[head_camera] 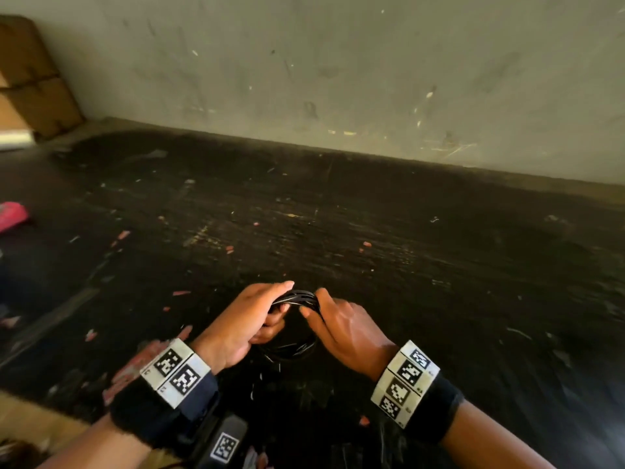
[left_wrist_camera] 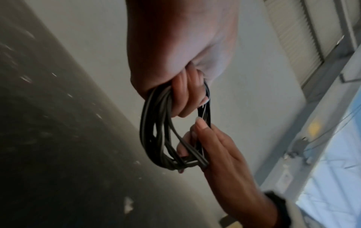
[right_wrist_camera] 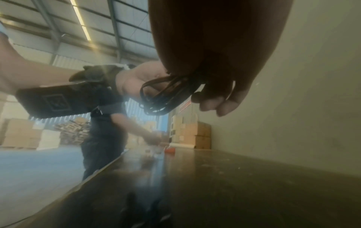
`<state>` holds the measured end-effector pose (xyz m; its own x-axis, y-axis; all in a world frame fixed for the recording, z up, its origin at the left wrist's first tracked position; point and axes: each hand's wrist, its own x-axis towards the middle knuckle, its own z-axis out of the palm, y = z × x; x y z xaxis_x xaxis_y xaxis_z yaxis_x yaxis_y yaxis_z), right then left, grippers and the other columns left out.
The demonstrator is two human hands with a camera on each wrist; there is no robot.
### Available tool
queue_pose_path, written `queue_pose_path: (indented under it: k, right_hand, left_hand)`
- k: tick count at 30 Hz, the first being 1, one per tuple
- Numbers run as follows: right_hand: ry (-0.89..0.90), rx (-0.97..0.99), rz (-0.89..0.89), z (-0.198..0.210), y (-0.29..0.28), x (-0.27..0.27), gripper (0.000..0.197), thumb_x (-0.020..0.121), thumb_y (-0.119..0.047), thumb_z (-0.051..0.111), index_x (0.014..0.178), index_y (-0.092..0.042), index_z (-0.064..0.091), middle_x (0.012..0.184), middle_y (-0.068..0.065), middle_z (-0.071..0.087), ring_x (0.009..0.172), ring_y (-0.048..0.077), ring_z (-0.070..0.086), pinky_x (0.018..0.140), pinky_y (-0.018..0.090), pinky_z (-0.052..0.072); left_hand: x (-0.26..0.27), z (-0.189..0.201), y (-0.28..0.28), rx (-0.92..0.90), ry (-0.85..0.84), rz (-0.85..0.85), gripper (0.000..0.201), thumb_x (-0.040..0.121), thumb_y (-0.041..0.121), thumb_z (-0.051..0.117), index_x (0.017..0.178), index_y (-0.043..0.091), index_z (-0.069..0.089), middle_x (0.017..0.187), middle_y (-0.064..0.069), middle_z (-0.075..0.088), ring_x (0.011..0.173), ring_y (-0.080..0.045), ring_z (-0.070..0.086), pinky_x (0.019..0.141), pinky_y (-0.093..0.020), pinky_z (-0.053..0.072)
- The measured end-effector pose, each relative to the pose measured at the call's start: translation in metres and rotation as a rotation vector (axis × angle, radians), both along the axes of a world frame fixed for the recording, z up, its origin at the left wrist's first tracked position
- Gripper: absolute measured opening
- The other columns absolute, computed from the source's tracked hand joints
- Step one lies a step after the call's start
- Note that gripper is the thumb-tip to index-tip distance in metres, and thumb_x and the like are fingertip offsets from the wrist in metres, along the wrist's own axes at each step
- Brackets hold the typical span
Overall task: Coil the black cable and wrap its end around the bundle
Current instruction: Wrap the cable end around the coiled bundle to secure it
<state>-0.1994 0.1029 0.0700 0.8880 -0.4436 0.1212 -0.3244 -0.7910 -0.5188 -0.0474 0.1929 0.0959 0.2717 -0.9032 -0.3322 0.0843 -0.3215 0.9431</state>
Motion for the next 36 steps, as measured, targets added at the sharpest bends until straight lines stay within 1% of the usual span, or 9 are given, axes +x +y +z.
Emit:
queue_pose_path:
  k: [5, 10, 14, 17, 19, 22, 28, 31, 36]
  right_hand:
    - [0.034, -0.023, 0.023, -0.027, 0.024, 0.004, 0.03, 0.101, -0.037, 0.03, 0.107, -0.012, 0.045, 0.083, 0.006, 0.064, 0.073, 0.024, 0.063, 0.067, 0.039, 0.051]
    - [0.052, -0.01, 0.085, -0.05, 0.051, 0.016, 0.031, 0.101, -0.037, 0.029, 0.109, -0.011, 0.044, 0.091, 0.009, 0.069, 0.078, 0.027, 0.066, 0.07, 0.038, 0.05]
    - [0.15, 0.162, 0.227, -0.06, 0.067, 0.024, 0.033, 0.099, -0.041, 0.032, 0.107, -0.014, 0.048, 0.096, 0.011, 0.067, 0.085, 0.025, 0.065, 0.076, 0.041, 0.051]
    - [0.086, 0.363, 0.192, -0.071, 0.052, 0.03, 0.037, 0.1, -0.037, 0.035, 0.094, -0.011, 0.06, 0.089, 0.009, 0.066, 0.084, 0.022, 0.064, 0.081, 0.042, 0.05]
    - [0.064, 0.287, 0.123, -0.082, 0.03, 0.038, 0.033, 0.099, -0.032, 0.04, 0.097, -0.011, 0.066, 0.094, 0.01, 0.067, 0.088, 0.022, 0.065, 0.085, 0.043, 0.05]
    - [0.283, 0.061, 0.172, -0.096, 0.002, 0.052, 0.028, 0.095, -0.03, 0.05, 0.117, -0.018, 0.061, 0.114, 0.007, 0.06, 0.107, 0.022, 0.058, 0.093, 0.039, 0.047]
    - [0.483, -0.106, 0.249, -0.112, 0.007, 0.069, 0.031, 0.093, -0.027, 0.052, 0.12, -0.017, 0.06, 0.118, 0.01, 0.053, 0.108, 0.028, 0.055, 0.088, 0.039, 0.046]
    - [0.388, -0.028, 0.122, -0.114, 0.009, 0.065, 0.029, 0.094, -0.026, 0.049, 0.116, -0.016, 0.064, 0.114, 0.011, 0.058, 0.104, 0.027, 0.058, 0.088, 0.04, 0.048]
    - [-0.014, 0.196, -0.166, -0.089, -0.003, 0.036, 0.017, 0.089, -0.022, 0.061, 0.1, -0.019, 0.073, 0.095, 0.003, 0.068, 0.085, 0.013, 0.063, 0.082, 0.034, 0.052]
  left_hand:
    - [-0.003, -0.024, 0.036, 0.022, -0.191, 0.095, 0.042, 0.092, 0.041, 0.051, 0.067, 0.009, 0.06, 0.048, 0.0, 0.041, 0.041, -0.012, 0.039, 0.045, -0.024, 0.032]
    - [-0.017, -0.046, 0.064, 0.12, -0.149, 0.4, 0.043, 0.089, 0.04, 0.056, 0.053, 0.016, 0.055, 0.042, 0.004, 0.043, 0.036, -0.008, 0.039, 0.04, -0.022, 0.027]
    - [-0.017, -0.065, 0.086, 0.104, -0.174, 0.585, 0.027, 0.086, 0.02, 0.061, 0.065, 0.006, 0.07, 0.052, -0.001, 0.062, 0.05, -0.006, 0.058, 0.05, -0.019, 0.042]
    - [-0.004, -0.071, 0.093, 0.156, -0.152, 0.632, 0.022, 0.086, 0.018, 0.06, 0.072, 0.004, 0.069, 0.044, -0.002, 0.052, 0.044, -0.011, 0.052, 0.046, -0.021, 0.036]
    - [0.008, -0.075, 0.094, 0.179, -0.119, 0.636, 0.015, 0.087, 0.02, 0.059, 0.08, 0.008, 0.063, 0.049, -0.004, 0.04, 0.041, -0.013, 0.039, 0.04, -0.02, 0.026]
    - [0.025, -0.083, 0.087, 0.233, -0.079, 0.606, 0.017, 0.085, 0.025, 0.059, 0.081, 0.011, 0.065, 0.069, -0.01, 0.048, 0.063, -0.021, 0.047, 0.05, -0.026, 0.03]
    - [0.04, -0.093, 0.069, 0.307, 0.0, 0.44, 0.036, 0.086, 0.023, 0.058, 0.052, 0.013, 0.05, 0.041, 0.003, 0.03, 0.032, -0.01, 0.025, 0.035, -0.019, 0.016]
    - [0.04, -0.093, 0.058, 0.298, 0.006, 0.344, 0.031, 0.087, 0.021, 0.057, 0.057, 0.014, 0.054, 0.045, 0.002, 0.029, 0.033, -0.009, 0.024, 0.035, -0.019, 0.014]
    - [0.024, -0.086, 0.028, 0.22, 0.009, 0.156, 0.014, 0.087, 0.017, 0.06, 0.074, 0.014, 0.058, 0.044, 0.004, 0.03, 0.031, -0.007, 0.026, 0.033, -0.018, 0.015]
